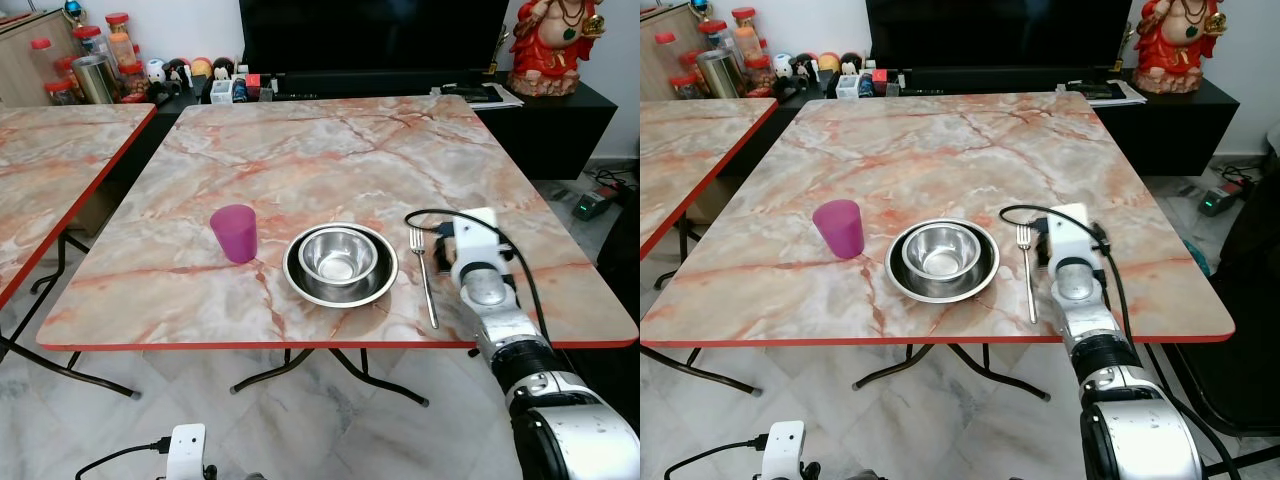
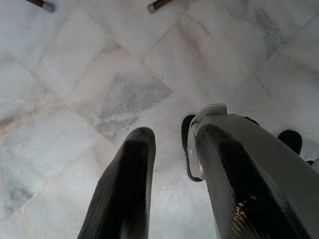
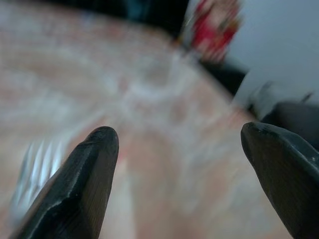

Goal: Setting the table

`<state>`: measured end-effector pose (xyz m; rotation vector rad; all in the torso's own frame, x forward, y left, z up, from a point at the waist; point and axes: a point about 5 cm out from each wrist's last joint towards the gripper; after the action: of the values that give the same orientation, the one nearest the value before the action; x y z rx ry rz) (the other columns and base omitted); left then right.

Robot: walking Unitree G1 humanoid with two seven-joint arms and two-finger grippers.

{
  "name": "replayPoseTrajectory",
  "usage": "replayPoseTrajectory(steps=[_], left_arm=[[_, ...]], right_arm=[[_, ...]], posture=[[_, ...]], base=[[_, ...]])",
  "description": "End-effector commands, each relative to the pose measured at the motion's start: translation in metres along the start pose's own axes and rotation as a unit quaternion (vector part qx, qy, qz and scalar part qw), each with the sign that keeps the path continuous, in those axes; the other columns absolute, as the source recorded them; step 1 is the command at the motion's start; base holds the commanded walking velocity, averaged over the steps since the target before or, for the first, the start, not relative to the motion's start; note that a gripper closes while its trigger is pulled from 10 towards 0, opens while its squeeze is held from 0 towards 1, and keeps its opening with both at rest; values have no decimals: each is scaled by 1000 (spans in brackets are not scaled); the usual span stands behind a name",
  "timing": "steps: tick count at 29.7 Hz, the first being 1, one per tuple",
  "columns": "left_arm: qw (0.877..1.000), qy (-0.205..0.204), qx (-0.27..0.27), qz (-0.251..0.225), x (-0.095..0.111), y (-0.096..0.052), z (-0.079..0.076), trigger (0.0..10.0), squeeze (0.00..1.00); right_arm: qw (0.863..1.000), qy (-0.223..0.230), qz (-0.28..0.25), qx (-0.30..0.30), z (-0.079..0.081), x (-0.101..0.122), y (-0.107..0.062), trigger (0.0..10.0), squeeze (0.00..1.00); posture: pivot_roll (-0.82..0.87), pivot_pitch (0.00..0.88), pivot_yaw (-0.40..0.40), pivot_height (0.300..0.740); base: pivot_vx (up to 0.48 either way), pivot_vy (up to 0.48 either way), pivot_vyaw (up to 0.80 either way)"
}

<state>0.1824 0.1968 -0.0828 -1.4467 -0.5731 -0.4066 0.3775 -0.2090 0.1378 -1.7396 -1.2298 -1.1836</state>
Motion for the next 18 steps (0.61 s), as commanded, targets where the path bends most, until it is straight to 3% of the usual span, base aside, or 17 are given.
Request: replayPoseTrajectory(steps=[1, 2, 8, 14, 18], left_arm=[[1000, -4, 4, -2, 2, 0, 2, 10000, 0], [1000, -4, 5, -6, 3, 0, 3, 10000, 0], [999, -1, 21, -30, 9, 0, 7, 10000, 0], [999, -7, 22, -29, 10, 0, 9, 10000, 0], [999, -9, 25, -30, 9, 0, 10, 10000, 0]], right_arm=[[998, 34, -57, -10, -3, 16, -1, 10000, 0], [993, 56, -102, 4, 0, 27, -4, 10000, 0], [969, 120, -207, 60, 22, 49, -25, 10000, 0], [958, 157, -223, 86, 45, 51, -42, 10000, 0], [953, 169, -231, 96, 49, 52, -46, 10000, 0]], posture=[[-50, 0, 27, 693], [-53, 0, 31, 693], [-57, 0, 37, 693], [-63, 0, 43, 693], [-62, 0, 38, 693]], base=[[0, 0, 0], [0, 0, 0], [0, 0, 0], [0, 0, 0], [0, 71, 0]])
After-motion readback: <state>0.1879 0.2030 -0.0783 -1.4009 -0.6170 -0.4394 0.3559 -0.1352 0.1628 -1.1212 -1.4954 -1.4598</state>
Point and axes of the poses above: a point about 5 cm out from each wrist's last joint towards the gripper, its own y axis pointing out of the wrist towards the gripper, its own x axis along the axis of the wrist's last joint, z = x × y, and after that the axes turned 1 degree about -y, right-handed
